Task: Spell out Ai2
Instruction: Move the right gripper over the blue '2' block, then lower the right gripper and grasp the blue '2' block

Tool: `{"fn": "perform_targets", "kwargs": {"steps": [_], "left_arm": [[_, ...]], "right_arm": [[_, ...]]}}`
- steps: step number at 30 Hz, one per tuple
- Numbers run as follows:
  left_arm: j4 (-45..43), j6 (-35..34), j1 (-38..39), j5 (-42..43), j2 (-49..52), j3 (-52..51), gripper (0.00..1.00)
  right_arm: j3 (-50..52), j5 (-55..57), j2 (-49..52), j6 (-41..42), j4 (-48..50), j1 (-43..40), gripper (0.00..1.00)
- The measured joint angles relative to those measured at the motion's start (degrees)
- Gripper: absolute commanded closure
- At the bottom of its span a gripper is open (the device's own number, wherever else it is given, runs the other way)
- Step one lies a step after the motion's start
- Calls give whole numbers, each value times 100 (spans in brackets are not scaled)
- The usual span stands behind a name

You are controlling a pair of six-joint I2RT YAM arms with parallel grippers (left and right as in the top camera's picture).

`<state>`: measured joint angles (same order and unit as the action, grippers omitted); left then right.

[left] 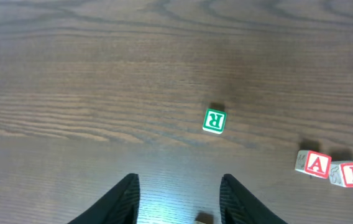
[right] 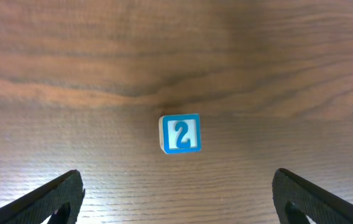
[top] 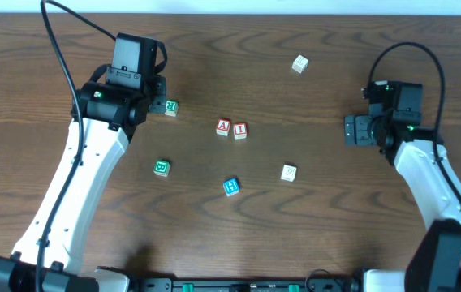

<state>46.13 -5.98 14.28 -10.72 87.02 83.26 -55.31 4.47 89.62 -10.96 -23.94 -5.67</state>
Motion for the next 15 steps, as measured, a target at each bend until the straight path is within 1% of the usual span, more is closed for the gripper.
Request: {"fn": "perform_targets", "kwargs": {"steps": [2, 5, 15], "left_arm": [[0, 7, 0, 2, 0, 0, 47], [2, 2, 0, 2, 0, 0, 44], [15, 2, 0, 2, 0, 0, 43]], "right_arm": [[-2, 0, 149, -85, 94, 0, 6], [-2, 2, 354, -197, 195, -4, 8], [-2, 50, 901, -367, 509, -76, 9]]}}
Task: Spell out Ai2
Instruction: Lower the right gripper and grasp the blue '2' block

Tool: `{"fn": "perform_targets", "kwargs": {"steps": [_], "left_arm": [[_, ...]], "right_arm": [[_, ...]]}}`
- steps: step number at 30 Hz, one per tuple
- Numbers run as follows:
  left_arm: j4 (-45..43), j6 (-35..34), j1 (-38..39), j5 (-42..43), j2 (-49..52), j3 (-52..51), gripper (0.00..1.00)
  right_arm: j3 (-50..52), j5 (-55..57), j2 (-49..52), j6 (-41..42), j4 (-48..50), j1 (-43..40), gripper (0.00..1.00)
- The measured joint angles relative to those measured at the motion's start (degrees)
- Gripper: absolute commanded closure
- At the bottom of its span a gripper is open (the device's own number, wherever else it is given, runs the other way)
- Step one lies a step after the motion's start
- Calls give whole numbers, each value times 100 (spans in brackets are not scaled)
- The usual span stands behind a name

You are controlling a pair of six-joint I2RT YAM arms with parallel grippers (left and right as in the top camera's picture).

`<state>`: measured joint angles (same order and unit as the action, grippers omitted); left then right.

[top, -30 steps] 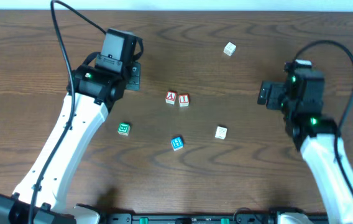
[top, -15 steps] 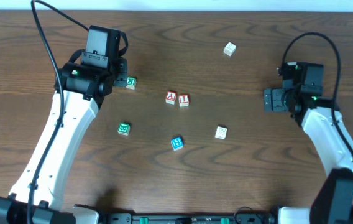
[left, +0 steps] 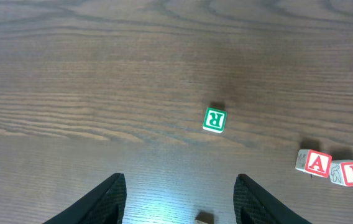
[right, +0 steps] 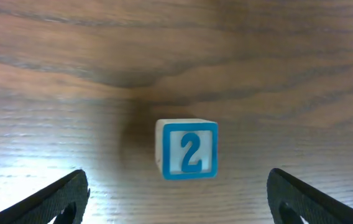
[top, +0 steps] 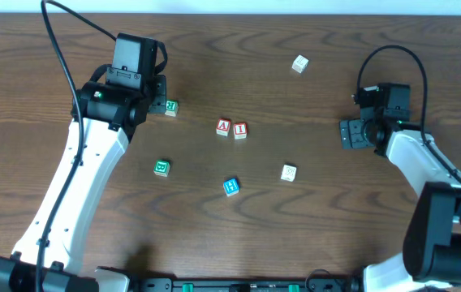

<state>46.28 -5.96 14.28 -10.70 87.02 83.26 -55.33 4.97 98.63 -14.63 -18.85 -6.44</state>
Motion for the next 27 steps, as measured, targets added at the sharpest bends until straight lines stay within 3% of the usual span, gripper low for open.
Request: {"fn": "perform_targets", "kwargs": {"steps": [8, 17, 27], "left_arm": [[2, 0, 0, 2, 0, 0, 43], [2, -2, 0, 2, 0, 0, 43], [2, -20, 0, 2, 0, 0, 43]], "right_arm": [[0, -271, 168, -17, 157, -299, 11], [0, -599, 225, -46, 452, -387, 27], [0, -785, 393, -90, 542, -393, 34]]}}
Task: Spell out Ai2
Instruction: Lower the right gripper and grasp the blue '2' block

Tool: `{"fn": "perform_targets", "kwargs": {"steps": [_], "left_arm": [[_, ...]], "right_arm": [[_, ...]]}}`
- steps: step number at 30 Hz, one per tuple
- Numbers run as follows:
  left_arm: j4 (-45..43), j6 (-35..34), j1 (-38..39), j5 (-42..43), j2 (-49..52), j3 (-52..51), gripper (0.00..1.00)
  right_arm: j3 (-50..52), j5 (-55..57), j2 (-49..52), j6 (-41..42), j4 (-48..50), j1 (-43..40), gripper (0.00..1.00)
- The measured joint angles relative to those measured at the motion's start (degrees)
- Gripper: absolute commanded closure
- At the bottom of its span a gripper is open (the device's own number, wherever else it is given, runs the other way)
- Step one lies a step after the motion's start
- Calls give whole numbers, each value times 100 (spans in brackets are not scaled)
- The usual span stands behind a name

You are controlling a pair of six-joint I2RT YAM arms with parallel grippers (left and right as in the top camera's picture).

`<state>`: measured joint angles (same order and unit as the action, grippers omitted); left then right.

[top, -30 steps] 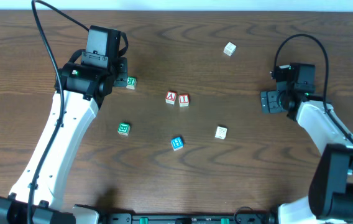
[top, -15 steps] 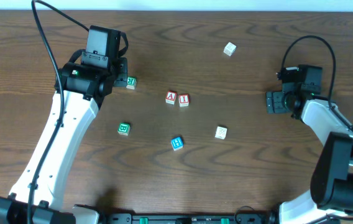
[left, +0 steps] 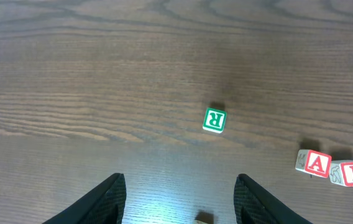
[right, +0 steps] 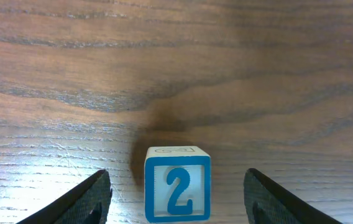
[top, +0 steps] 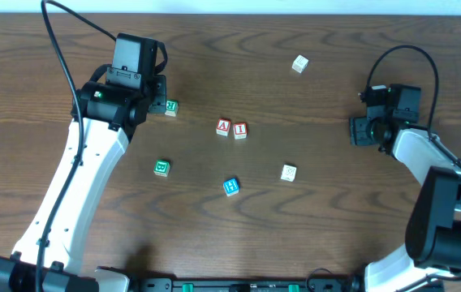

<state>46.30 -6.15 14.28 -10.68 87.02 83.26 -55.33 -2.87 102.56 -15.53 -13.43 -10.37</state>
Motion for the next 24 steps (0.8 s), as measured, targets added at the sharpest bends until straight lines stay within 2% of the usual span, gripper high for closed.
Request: {"fn": "perform_targets", "kwargs": {"steps": [20, 24], "left_arm": [[-2, 0, 0, 0, 0, 0, 43], [-2, 0, 0, 0, 0, 0, 43]], "right_arm": [[-2, -136, 155, -17, 22, 0, 53], [-2, -164, 205, -26, 24, 0, 61]]}}
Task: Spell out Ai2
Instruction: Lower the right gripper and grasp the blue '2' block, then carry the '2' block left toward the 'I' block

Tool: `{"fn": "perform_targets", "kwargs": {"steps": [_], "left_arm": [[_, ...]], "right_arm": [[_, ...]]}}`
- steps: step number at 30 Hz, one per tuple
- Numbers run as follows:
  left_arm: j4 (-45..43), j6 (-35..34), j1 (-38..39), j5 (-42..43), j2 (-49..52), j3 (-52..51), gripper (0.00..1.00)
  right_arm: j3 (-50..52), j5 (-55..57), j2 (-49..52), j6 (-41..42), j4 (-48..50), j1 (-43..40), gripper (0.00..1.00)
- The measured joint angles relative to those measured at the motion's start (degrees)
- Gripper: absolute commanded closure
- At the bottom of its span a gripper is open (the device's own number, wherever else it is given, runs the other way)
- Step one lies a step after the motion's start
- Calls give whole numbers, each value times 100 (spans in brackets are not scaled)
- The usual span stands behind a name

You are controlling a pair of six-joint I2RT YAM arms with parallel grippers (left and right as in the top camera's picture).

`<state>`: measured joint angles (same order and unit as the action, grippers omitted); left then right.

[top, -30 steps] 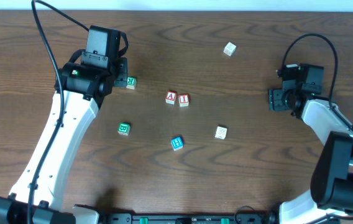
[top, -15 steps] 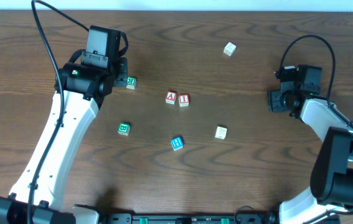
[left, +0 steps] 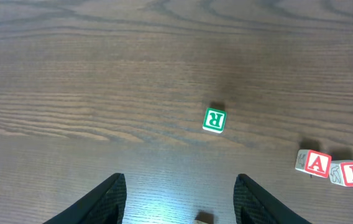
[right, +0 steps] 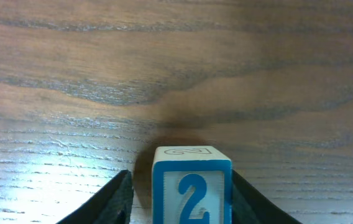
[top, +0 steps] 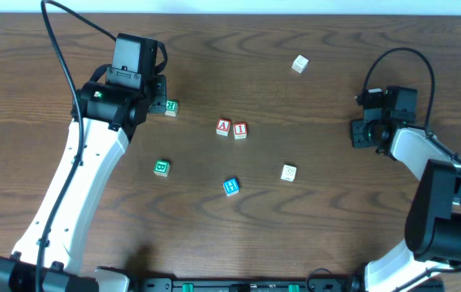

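Observation:
A blue-framed block marked 2 (right: 192, 186) stands on the table between the fingers of my right gripper (right: 181, 199). The right finger touches the block; the left finger (right: 117, 199) is a small gap away, so the gripper is still open. In the overhead view my right gripper (top: 363, 132) hides that block. The red A block (top: 223, 126) and red I block (top: 239, 130) sit side by side mid-table. My left gripper (left: 179, 205) hangs open and empty above the table, near a green R block (left: 214, 120).
Loose blocks lie around: a green one (top: 161, 167), a blue one (top: 230, 186), a white one (top: 289, 172) and another white one (top: 299, 63) at the far side. Bare wood lies between the I block and my right gripper.
My right gripper's fingers have drawn in close around the 2 block, which now fills more of the wrist view. The left arm and the other blocks have not moved.
My right gripper was wide open high over the 2 block, and my left gripper stood narrower. Then the left fingers were wider apart and the right gripper nearer the block. Then the block stood between the right fingers, which now nearly pinch it.

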<state>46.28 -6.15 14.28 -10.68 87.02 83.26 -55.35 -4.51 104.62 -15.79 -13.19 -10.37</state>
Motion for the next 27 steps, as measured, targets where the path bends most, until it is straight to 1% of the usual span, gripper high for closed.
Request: {"fn": "perform_targets", "kwargs": {"steps": [1, 2, 3, 4, 6, 15, 17, 19, 22, 27], "left_arm": [[2, 0, 0, 0, 0, 0, 43], [0, 0, 0, 0, 0, 0, 43], [0, 0, 0, 0, 0, 0, 44], [2, 0, 0, 0, 0, 0, 43], [2, 0, 0, 0, 0, 0, 44], [0, 0, 0, 0, 0, 0, 44], [0, -2, 0, 0, 0, 0, 47], [0, 0, 0, 0, 0, 0, 50], [20, 2, -4, 2, 0, 0, 55], [160, 0, -35, 4, -2, 0, 59]], "right_arm": [[0, -4, 0, 7, 4, 0, 62], [0, -4, 0, 9, 7, 0, 68], [0, -4, 0, -4, 4, 0, 79], [0, -15, 0, -17, 7, 0, 86], [-7, -33, 0, 0, 37, -2, 89], [-79, -105, 0, 20, -114, 26, 94], [-203, -153, 0, 42, -273, 118, 96], [-374, -197, 0, 92, -391, 260, 99], [-752, -249, 0, 243, -568, 584, 99], [-1279, -293, 0, 647, -841, 1204, 99]]}}
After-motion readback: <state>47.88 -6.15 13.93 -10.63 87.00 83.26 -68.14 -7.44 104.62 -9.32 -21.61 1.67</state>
